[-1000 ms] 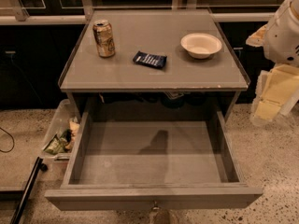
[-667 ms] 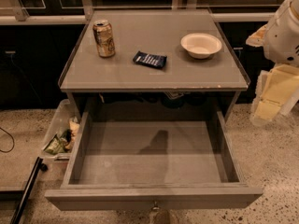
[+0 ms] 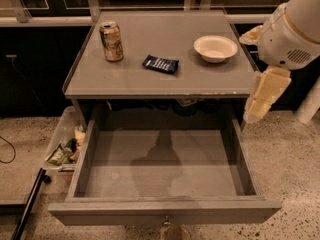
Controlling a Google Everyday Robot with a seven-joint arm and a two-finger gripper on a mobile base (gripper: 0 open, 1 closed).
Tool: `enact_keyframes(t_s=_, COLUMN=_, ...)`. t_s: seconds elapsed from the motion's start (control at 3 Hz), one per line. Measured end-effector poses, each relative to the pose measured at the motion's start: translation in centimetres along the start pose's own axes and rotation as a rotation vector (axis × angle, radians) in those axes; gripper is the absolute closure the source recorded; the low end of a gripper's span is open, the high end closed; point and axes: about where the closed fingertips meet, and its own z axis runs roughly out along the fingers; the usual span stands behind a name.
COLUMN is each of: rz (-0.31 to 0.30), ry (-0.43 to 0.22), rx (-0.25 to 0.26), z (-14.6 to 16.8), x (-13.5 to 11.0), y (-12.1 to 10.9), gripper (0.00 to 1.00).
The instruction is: Place rxbar blueberry into top drawer
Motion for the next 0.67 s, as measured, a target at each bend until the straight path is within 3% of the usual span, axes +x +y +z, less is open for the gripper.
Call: enact_keyframes(t_s=0.67, rz=-0.107, ry=-0.159, rx=-0.001, z=4.9, x=-4.4, y=-4.3, gripper=0.0)
